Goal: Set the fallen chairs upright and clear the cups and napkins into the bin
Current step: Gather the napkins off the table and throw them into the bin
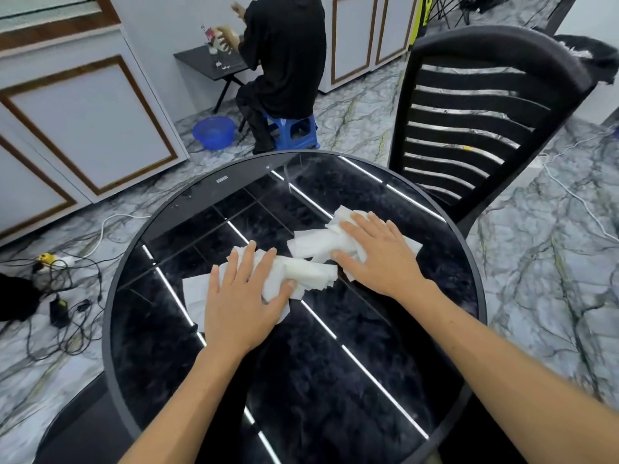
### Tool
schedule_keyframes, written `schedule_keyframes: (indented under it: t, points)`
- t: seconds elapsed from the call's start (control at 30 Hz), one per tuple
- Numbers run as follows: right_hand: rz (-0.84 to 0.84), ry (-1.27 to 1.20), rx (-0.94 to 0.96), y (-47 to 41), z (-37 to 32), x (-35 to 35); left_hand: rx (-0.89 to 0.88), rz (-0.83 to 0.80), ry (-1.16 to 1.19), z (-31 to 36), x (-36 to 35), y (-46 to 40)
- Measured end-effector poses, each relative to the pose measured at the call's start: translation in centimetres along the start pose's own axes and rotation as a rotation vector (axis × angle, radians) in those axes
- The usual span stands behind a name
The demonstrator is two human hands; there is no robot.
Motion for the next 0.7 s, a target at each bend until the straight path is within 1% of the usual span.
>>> schedule_keyframes:
  t: [0.13,0.23,0.4,0.47,0.6,0.7]
  points:
    - [0.005,-0.064,-0.009,0.7,0.1,0.1,-0.009,0.012,0.047,0.2,0.2,0.0]
    - [0.006,-0.109,-0.007,1.6,0.4,0.2,0.005,0.009,0.166,0.3,0.5,0.3]
    - [0.093,-0.204,0.023,3.5,0.5,1.6,0.021,0.023,0.295,1.2,1.1,1.4]
    - [0.091,-0.225,0.016,4.3,0.7,2.0,0.035,0.042,0.334,1.5,1.4,1.9]
    - [0.092,-0.246,0.004,6.0,1.7,2.0,0.029,0.063,0.363,2.2,1.8,3.1]
    - [0.14,-0.282,0.013,7.9,2.4,2.7,0.003,0.077,0.373,2.9,2.0,4.1]
Point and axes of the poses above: each hand's wrist, its own y-axis away from the middle knuckle, its own x-axis out of the back of the hand, z = x × y, the point moved 6 cm from there along -y, towards the middle knuckle, and after that the axes turned 7 degrees about -x, right-handed, at the moved point
